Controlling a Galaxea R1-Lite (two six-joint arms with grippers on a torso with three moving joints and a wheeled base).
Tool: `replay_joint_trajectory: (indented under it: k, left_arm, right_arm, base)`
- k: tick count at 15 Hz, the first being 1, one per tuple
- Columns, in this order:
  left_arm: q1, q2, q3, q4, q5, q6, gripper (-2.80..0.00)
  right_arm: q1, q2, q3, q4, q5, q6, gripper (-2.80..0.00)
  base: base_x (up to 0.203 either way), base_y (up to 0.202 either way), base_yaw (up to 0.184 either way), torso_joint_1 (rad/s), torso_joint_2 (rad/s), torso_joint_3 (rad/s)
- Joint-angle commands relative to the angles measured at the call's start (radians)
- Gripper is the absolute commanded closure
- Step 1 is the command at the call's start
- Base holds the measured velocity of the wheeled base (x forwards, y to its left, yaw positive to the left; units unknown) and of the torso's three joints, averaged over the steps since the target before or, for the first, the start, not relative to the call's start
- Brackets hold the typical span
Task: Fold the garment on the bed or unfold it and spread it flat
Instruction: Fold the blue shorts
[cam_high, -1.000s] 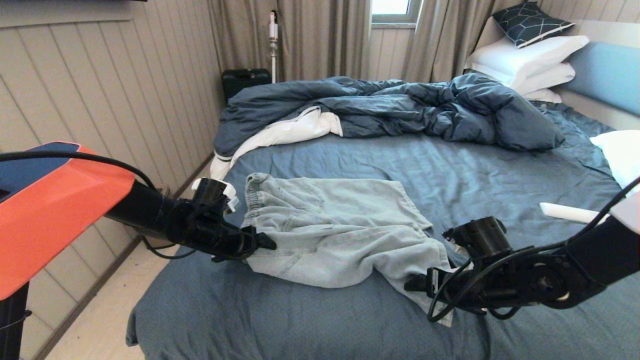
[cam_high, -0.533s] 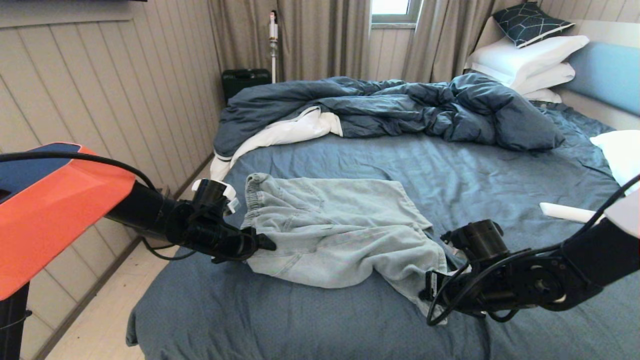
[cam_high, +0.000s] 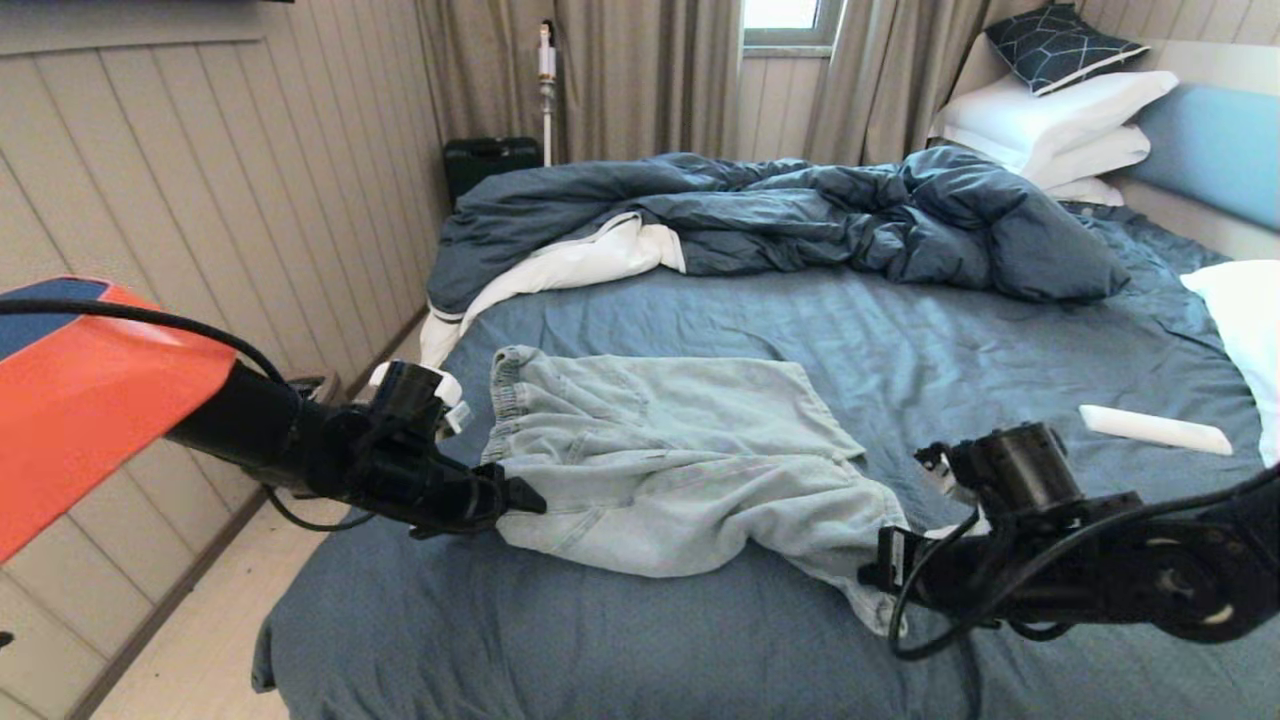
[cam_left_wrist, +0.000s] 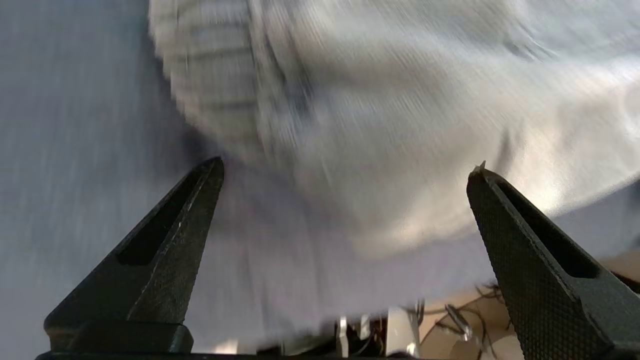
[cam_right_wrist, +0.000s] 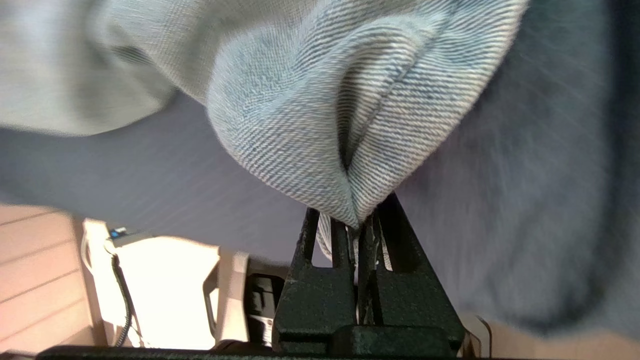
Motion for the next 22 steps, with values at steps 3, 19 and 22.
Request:
replay_joint_trajectory:
  k: [3,19,22]
  left_arm:
    - [-0.019,-0.19,0.129,0.017,0.001,0.003,-2.8]
    - [-0.08,-0.016,0.176,-0.249,0.007,-0.031,-2.8]
    - [-0.08,0.014,0.161,-0.252,0.003,-0.001,-2.8]
  right_arm:
    - [-0.007,-0.302,0.114,0.034,-0.002,0.002,0.0]
    - [-0.002,-0.471,0.225,0.241,0.015,-0.023,0.0]
    - [-0.002,-0.473,0.225,0.241,0.015,-0.023,0.0]
  base:
    - [0.0,0.0,0.0,0.0,0.0,0.0]
    - [0.0,0.0,0.0,0.0,0.0,0.0]
    - [0.0,0.0,0.0,0.0,0.0,0.0]
